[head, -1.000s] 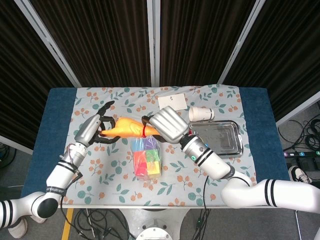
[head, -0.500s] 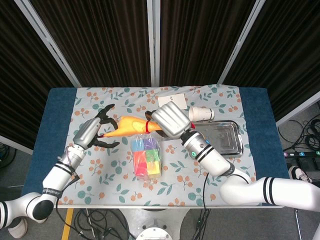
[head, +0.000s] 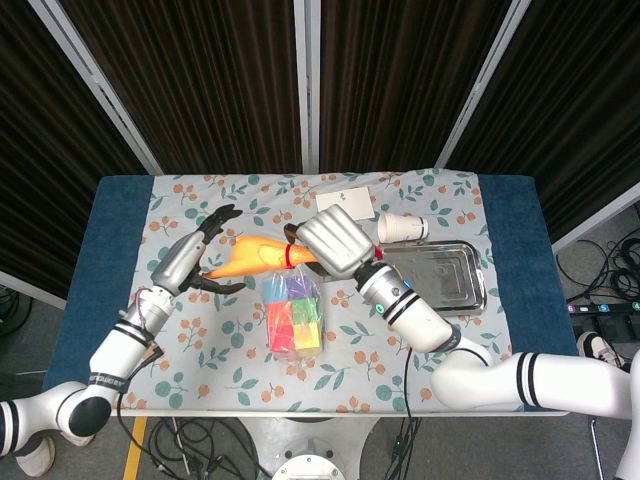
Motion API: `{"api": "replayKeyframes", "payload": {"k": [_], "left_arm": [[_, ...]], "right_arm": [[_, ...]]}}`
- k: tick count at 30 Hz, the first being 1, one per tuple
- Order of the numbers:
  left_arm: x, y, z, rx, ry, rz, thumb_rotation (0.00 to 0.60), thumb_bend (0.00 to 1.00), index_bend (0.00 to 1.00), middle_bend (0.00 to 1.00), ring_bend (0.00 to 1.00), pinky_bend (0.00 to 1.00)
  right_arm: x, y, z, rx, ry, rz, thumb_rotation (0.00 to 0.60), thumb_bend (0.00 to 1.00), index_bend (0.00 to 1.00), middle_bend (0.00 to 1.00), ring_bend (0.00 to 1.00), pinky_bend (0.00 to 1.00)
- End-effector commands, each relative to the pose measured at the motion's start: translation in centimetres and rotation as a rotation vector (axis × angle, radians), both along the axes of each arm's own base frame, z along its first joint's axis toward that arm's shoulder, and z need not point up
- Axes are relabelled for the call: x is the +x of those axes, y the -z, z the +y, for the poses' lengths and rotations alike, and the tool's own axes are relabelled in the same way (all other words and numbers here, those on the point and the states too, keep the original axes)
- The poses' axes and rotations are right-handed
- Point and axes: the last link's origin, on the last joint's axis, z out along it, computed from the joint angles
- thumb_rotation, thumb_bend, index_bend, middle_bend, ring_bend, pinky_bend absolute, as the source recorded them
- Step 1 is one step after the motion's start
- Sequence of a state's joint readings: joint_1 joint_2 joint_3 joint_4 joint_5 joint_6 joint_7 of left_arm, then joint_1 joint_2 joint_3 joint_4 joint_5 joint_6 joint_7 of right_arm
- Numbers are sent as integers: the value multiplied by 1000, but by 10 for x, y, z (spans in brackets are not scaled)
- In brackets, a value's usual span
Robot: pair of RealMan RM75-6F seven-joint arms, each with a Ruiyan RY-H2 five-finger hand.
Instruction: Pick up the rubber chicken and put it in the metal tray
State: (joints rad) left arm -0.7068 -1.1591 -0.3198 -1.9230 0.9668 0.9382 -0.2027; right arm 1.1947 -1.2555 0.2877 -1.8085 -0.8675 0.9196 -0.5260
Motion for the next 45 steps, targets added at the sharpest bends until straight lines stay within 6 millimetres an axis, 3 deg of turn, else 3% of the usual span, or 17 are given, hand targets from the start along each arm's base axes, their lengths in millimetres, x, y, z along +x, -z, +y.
{"api": "replayKeyframes", "payload": {"k": [1,5,9,12,15,19,23,27,33,37,39,41,43,45], "left_arm": [[5,3,3,-18,-3,4,600,133,137,50,33,167],[7,5,6,-48,-24,11,600,132,153,67,34,167],[7,6,8,-57,-43,21,600,144,224,150,74,176],[5,6,10,-51,-64,13,600,204,316,251,167,204],[4,6,12,-33,-80,11,600,290,455,417,333,267],[1,7,14,-16,-90,9,600,461,624,619,537,429],[-3,9,16,11,-94,14,600,570,768,773,682,557],[-6,10,17,17,-111,2,600,638,860,867,755,629],[-9,13,19,14,-124,19,600,703,916,932,801,634],[-10,13,20,18,-128,17,600,708,920,935,807,634],[-11,13,18,21,-125,14,600,694,866,897,779,633],[-12,14,15,8,-119,13,600,626,686,779,678,610],[-11,14,13,-9,-107,12,600,476,433,574,494,507],[-11,12,11,-16,-93,11,600,376,308,422,346,398]], "right_arm": [[4,3,2,4,-4,-4,600,522,844,713,711,969],[7,7,6,6,-8,-1,600,521,844,713,711,968],[9,9,8,8,-9,1,600,521,844,713,711,969],[9,10,10,11,-9,6,600,521,845,713,711,969],[8,12,11,17,-9,6,600,522,844,713,711,969],[9,12,12,21,-13,9,600,521,844,713,711,969],[9,11,15,32,-15,2,600,521,844,713,711,969],[7,12,18,43,-26,12,600,520,845,713,711,969],[7,16,26,62,-58,29,600,520,844,713,711,969],[6,15,27,59,-59,26,600,521,845,714,711,969],[5,14,25,53,-53,25,600,521,845,713,711,969],[2,13,22,45,-45,26,600,520,845,713,711,969],[0,11,19,38,-35,26,600,520,845,713,711,969],[-4,9,16,30,-23,25,600,520,845,713,711,969]]}}
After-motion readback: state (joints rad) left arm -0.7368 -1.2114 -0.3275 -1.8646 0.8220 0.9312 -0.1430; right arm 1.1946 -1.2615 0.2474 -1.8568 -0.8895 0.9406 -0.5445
